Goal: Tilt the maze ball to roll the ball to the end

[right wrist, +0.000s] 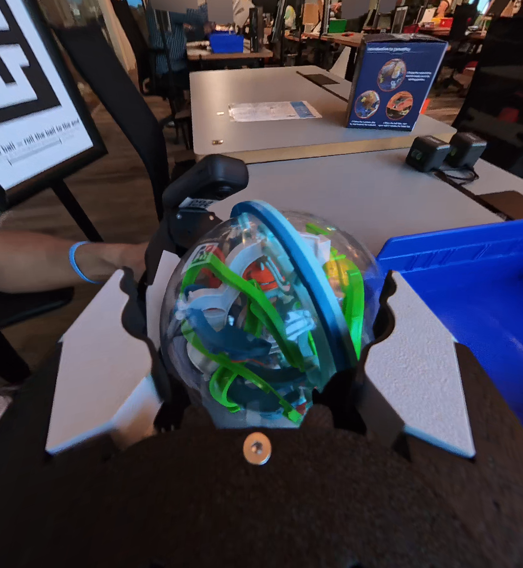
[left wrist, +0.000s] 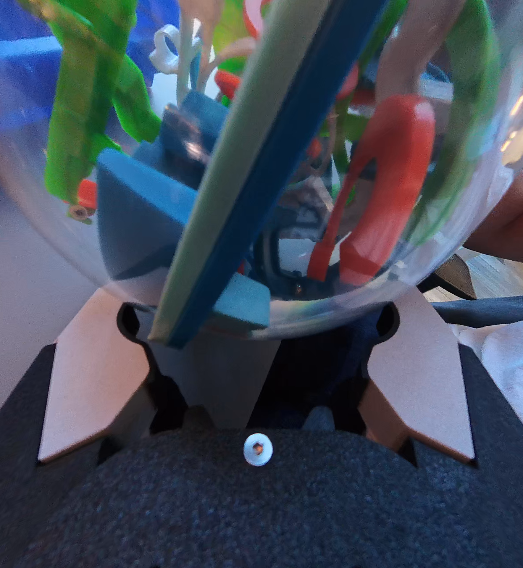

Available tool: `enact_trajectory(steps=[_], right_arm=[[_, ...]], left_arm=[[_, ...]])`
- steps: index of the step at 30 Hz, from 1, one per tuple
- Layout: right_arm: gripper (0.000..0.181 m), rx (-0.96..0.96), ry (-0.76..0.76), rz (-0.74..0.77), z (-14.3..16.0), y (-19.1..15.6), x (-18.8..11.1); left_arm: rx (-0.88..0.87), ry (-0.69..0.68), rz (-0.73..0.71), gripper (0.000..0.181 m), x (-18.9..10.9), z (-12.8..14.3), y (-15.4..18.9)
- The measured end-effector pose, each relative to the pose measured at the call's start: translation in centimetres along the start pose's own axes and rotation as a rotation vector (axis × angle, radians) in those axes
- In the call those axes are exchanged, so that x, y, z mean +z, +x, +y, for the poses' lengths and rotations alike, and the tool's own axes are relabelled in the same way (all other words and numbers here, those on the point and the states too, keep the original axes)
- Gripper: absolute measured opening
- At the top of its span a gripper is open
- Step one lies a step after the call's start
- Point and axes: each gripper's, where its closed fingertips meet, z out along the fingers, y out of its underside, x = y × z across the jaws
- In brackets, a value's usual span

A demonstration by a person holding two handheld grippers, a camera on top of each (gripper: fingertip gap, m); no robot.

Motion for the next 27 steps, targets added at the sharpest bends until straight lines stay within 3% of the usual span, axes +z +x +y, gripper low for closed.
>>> enact_trajectory(steps=[3,6,8,12,23,27], right_arm=[[0.152,0.110,-0.006,0.016,0.4,1.2,-0.4],[0.155,0.185,-0.105,0.030,3.0,2.0,-0.1],[0.154,0.195,-0.059,0.029,2.7,2.1,0.0],[0.154,0.157,-0.060,0.017,2.8,1.7,-0.2],[0.153,-0.056,-0.002,-0.051,2.9,-0.5,-0.5],[0.153,-0.135,-0.016,-0.048,3.4,-1.0,-0.8]], left_arm=[[0.000,0.005,-0.002,0.155,0.0,-0.1,0.0],[0.006,0.002,-0.008,0.155,0.1,0.0,0.0],[0.016,-0.007,-0.027,0.154,0.2,0.1,-0.2],[0.037,-0.019,-0.030,0.153,0.2,0.4,0.0],[-0.030,-0.059,0.175,0.158,-0.5,1.2,1.9],[-0.037,-0.069,0.215,0.150,-1.5,1.5,2.0]])
